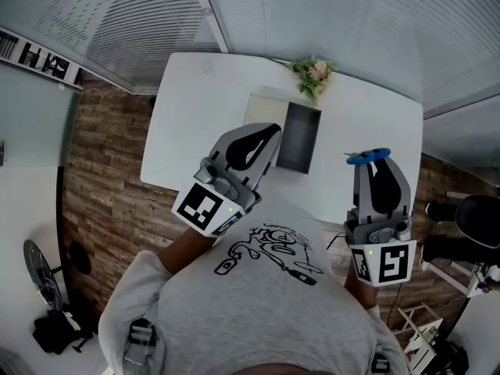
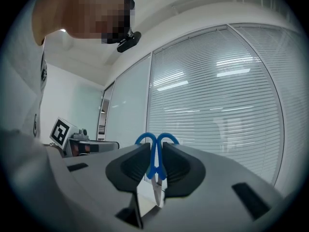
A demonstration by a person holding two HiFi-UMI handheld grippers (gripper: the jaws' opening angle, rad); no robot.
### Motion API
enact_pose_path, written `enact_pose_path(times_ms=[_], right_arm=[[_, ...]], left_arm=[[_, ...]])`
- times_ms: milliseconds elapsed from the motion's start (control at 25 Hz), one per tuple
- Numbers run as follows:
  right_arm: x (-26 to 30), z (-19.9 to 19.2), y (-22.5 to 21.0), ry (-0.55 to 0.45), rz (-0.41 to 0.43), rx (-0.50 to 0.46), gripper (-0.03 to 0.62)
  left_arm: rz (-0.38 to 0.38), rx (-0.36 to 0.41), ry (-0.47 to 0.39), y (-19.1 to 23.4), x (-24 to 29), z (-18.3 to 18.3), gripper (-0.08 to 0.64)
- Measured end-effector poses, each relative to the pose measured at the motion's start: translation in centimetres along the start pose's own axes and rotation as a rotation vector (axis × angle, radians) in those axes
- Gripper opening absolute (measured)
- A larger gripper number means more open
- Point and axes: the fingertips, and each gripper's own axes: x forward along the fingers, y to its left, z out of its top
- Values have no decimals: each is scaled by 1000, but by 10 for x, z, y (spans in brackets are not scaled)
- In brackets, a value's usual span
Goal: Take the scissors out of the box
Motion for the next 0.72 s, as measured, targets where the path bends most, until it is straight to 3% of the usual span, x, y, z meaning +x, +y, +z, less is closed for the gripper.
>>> enact_pose_path(times_ms=[720], right_arm=[[-1,0,3,12,-2,4,84]], left_arm=[[1,-13,-4,-1,-4,0,20]])
